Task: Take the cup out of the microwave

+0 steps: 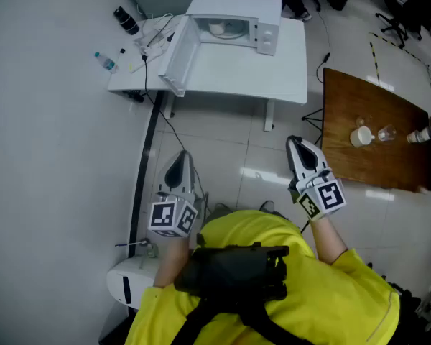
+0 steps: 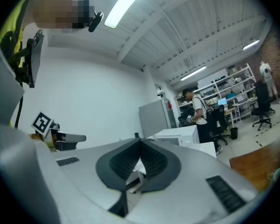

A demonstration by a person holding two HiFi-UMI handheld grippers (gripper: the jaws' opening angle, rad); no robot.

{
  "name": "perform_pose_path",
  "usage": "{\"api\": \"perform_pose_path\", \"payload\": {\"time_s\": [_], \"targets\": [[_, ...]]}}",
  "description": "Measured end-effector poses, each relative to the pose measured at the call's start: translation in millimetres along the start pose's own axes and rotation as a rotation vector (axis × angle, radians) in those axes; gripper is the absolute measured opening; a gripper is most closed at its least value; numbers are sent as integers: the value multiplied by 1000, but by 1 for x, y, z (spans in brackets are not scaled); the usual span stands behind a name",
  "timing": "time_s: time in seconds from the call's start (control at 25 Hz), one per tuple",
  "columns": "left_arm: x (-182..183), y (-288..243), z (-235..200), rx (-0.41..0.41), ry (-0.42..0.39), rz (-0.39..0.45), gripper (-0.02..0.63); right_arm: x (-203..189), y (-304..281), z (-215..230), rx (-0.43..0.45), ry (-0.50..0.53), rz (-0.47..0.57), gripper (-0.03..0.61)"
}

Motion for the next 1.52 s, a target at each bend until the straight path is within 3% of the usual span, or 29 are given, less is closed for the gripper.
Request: {"api": "perform_pose_path", "payload": {"time_s": [0.28, 0.48, 0.76, 1.0, 1.04, 1.08, 1.16, 1.2, 1.28, 1.36, 1.52], "targets": [[-11, -101, 9, -26, -7, -25, 0, -6, -44, 80, -30, -14, -33, 6], [-23, -203, -43, -77, 13, -32, 0, -12, -145, 108, -43, 3, -39, 6], [2, -318, -111, -165, -21, -21, 2, 25, -292, 123, -93, 75, 5, 6], [-4, -394, -129, -227, -41, -75, 6, 25, -356, 149, -92, 23, -54, 5], [-10, -410, -131, -245, -63, -71, 74, 23, -364, 156, -88, 14, -68, 5], [-21, -429, -136, -253, -75, -74, 181, 20, -370, 163, -86, 0, -80, 6], [-52, -478, -151, -242, -29, -107, 303, 11, -379, 176, -80, -38, -104, 6], [-67, -508, -161, -223, 2, -129, 457, 5, -382, 182, -75, -56, -118, 6], [-97, -574, -184, -171, 26, -158, 501, -12, -387, 194, -62, -89, -156, 5], [-129, -641, -205, -134, 35, -188, 614, -34, -392, 207, -42, -128, -207, 5], [-147, -733, -233, -67, 26, -204, 607, -75, -391, 231, -46, -235, -305, 6]]}}
Point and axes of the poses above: the fingertips, and each gripper's own axes: y backward along the fingers, z to its right, x out of its top, the point moved 4 cm from there along y, backward along the fingers, and after that the axes turned 2 degrees about -y, right-handed, at the moved point
